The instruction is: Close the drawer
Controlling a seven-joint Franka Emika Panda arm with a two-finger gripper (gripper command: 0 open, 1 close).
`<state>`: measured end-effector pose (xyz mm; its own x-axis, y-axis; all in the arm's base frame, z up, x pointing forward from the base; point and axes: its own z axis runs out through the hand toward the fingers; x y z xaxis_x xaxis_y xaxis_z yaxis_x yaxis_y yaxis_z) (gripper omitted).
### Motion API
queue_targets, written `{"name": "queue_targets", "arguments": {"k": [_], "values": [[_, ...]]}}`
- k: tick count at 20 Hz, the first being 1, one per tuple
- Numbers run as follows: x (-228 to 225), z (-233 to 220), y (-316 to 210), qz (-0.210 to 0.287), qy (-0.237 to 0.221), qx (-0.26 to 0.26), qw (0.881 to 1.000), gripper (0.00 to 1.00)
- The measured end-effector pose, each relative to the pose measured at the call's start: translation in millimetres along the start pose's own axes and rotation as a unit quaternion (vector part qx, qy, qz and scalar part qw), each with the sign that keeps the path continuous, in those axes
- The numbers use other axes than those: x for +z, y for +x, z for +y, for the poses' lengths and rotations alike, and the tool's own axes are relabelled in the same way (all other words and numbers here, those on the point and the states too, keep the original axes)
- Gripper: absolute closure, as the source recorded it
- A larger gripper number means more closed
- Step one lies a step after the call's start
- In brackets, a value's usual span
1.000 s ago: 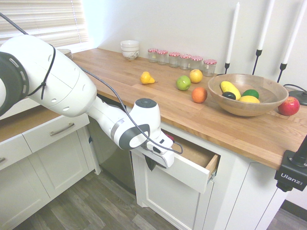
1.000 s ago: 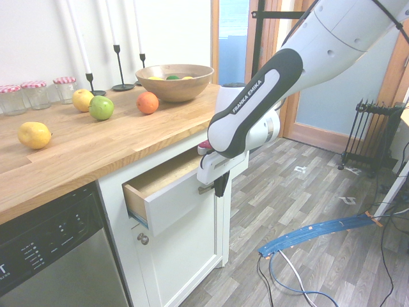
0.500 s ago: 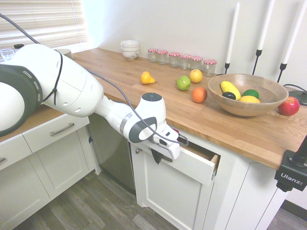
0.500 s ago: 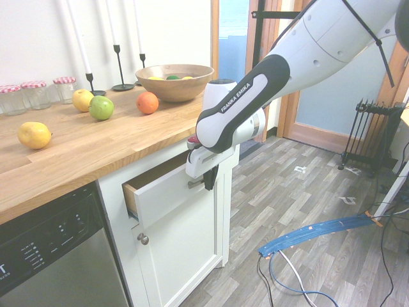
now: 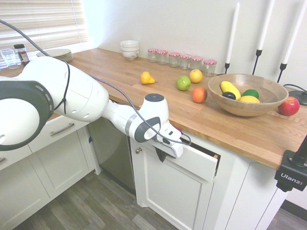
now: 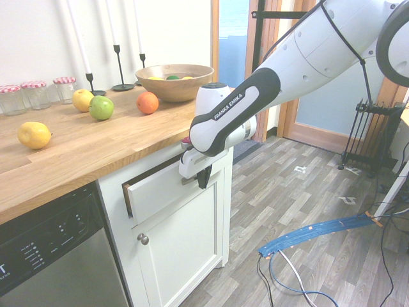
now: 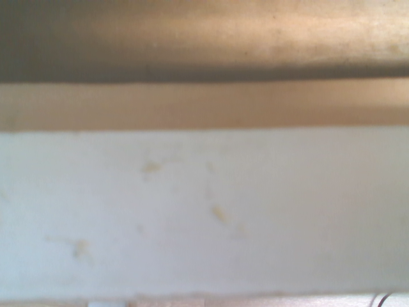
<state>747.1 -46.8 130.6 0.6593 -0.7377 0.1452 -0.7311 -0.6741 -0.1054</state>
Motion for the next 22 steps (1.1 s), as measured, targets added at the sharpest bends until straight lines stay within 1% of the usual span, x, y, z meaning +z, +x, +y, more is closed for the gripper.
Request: {"name": "queue_targets", "arguments": {"k": [5, 8, 10, 15, 22], "values": [[3, -1, -5, -0.003, -0.002, -0.001, 1.0, 1.0], [9, 3, -18, -0.017, -0.009, -0.003, 1.0, 1.0], [5, 9, -32, -0.031, -0.019, -0.004, 0.999, 1.0], [-41, 23, -67, -0.064, -0.037, -0.01, 0.997, 1.0], [-115, 50, -123, -0.075, -0.042, -0.028, 0.996, 1.0]]}}
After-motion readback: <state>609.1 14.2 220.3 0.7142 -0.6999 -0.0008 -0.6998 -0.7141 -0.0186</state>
